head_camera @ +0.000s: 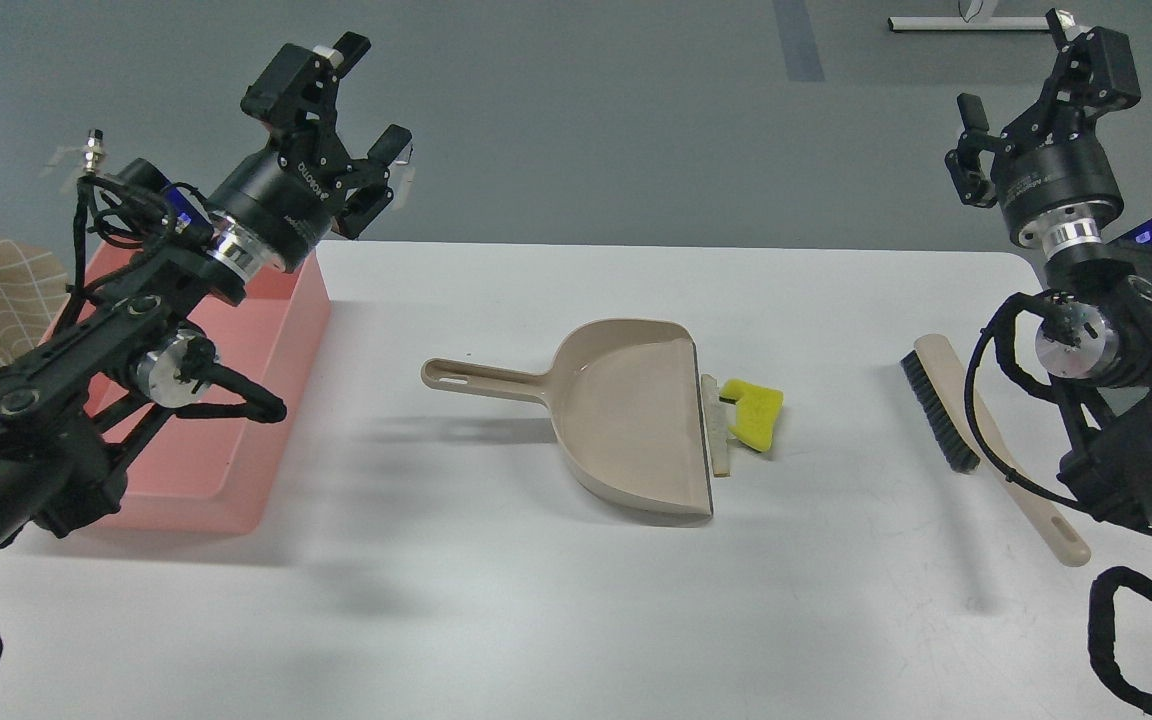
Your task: Sweep and dump garbage into bin
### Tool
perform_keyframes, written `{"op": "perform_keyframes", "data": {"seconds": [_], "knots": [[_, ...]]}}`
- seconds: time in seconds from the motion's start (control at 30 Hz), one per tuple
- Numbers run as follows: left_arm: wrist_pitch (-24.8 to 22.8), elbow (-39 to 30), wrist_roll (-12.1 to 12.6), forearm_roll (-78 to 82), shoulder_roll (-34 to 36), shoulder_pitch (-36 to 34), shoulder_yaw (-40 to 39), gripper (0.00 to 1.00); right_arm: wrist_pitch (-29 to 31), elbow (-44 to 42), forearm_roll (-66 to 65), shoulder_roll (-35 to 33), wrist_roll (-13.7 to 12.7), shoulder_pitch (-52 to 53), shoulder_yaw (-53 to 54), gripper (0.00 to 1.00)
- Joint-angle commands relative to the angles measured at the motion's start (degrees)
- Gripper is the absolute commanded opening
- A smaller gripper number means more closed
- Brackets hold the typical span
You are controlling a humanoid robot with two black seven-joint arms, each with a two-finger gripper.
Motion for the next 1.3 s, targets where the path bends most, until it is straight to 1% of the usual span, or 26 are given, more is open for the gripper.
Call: {"op": "perform_keyframes", "data": {"seconds": [0.0,0.07,0.13,0.27,0.33,0.43,0.53,0.57,0.63,0.8,0.87,0.93,1.03,1.14,1.27], "knots": [[2.92,-8.39,0.11,3.96,6.34,4.31,0.17,0.98,-0.11,0.20,0.00,-0.27,0.00,-0.23,0.01,1.00],[5.46,-14.35,0.11,8.25,10.99,8.26,0.09,0.98,-0.11,0.20,0.00,-0.27,0.00,-0.49,0.01,1.00],[6.96,-17.27,0.02,10.11,12.93,10.38,0.08,0.98,-0.11,0.20,0.00,-0.18,0.00,-0.58,0.01,1.00],[12.23,-24.74,-0.07,16.61,17.77,16.79,-0.09,0.98,-0.11,0.20,-0.08,0.00,0.00,-0.85,-0.08,1.00],[13.38,-26.33,-0.07,18.64,18.39,18.47,-0.09,0.98,-0.11,0.20,-0.08,0.00,0.00,-0.85,-0.08,1.00],[15.32,-29.66,-0.07,24.25,18.57,23.29,0.08,0.98,-0.11,0.20,-0.08,0.00,0.00,-0.85,-0.08,1.00],[15.67,-31.17,-0.07,28.57,17.69,27.34,0.00,0.98,-0.11,0.20,-0.08,0.09,0.00,-0.93,-0.08,1.00],[15.67,-31.26,-0.07,29.36,17.43,28.31,0.00,0.98,-0.11,0.20,-0.08,0.00,0.00,-0.85,-0.08,1.00],[15.76,-31.17,-0.07,31.73,14.19,31.12,0.08,0.98,-0.11,0.20,-0.08,0.00,0.00,-1.02,-0.08,1.00],[16.90,-29.77,0.02,34.20,11.54,33.50,0.26,0.98,-0.11,0.20,-0.08,-0.18,0.00,-1.11,-0.08,1.00],[17.25,-28.01,0.11,34.20,9.96,33.42,0.26,0.98,-0.11,0.20,-0.08,-0.18,0.00,-1.11,-0.08,1.00],[17.34,-24.25,0.37,34.20,7.51,32.89,0.17,0.98,-0.11,0.20,-0.08,-0.09,0.00,-1.11,-0.08,1.00],[17.34,-20.99,0.81,34.20,5.31,32.19,0.26,0.98,-0.11,0.20,-0.08,-0.09,0.00,-1.11,-0.08,1.00],[17.34,-17.04,0.72,34.20,2.32,31.75,0.26,0.98,-0.11,0.20,-0.08,-0.09,0.00,-1.11,-0.08,1.00],[17.34,-14.39,0.72,34.20,-0.14,30.87,0.26,0.98,-0.11,0.20,-0.08,-0.09,0.00,-1.11,-0.08,1.00]]}}
